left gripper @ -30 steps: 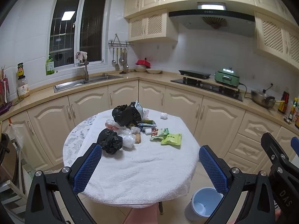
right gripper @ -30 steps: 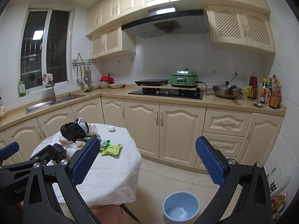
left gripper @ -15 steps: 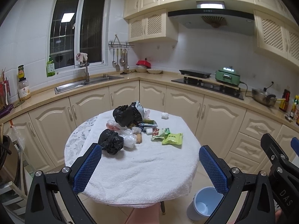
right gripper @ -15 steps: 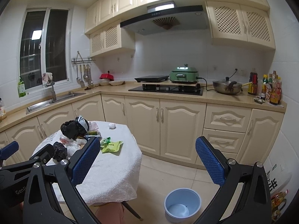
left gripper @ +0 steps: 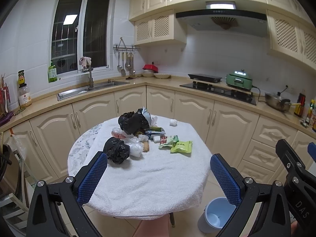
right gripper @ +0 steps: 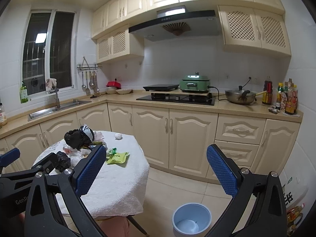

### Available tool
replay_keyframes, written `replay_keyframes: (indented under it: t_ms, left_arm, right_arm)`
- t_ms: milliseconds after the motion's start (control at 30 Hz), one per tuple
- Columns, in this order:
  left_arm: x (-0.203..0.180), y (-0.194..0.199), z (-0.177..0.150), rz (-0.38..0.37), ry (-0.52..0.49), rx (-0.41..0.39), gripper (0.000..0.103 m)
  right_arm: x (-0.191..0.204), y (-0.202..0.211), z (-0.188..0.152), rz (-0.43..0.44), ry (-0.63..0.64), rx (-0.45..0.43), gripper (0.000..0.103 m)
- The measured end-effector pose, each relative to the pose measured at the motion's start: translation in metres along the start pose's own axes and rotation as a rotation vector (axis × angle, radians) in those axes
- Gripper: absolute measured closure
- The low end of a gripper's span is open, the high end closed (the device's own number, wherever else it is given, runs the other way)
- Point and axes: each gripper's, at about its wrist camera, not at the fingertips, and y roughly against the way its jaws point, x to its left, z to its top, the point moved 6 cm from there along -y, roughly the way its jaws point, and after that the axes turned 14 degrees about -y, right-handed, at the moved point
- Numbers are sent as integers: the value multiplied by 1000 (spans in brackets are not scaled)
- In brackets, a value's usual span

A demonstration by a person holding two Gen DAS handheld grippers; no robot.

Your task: Collect trash

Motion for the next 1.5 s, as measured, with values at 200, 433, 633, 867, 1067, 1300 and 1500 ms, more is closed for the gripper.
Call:
replay_keyframes:
  t_ms: [200, 433, 633, 867, 1067, 1300, 1500]
  left_arm:
    - [2, 2, -1, -2, 2, -6, 1]
    - [4, 6, -2, -17, 7, -18, 1]
    - [6, 8, -4, -18, 9, -26, 1]
    - [5, 5, -4, -17, 4, -17, 1]
    - [10, -5, -2, -24, 4, 2, 1]
    - [27, -37, -1, -21, 10, 60, 1]
    - [53, -78, -1, -24, 42, 132, 1]
  right_arm:
    - [-1, 0, 0, 20, -10, 1, 0]
    - [-4, -1, 0, 47, -49, 36, 0]
    - [-5, -5, -2, 73, -77, 73, 0]
    - [-4, -7, -2, 69, -71, 83, 0]
    - [1, -14, -4, 55, -48, 90, 0]
    - [21, -37, -10, 39, 0, 120, 0]
    - [51, -66, -27, 60, 50, 188, 0]
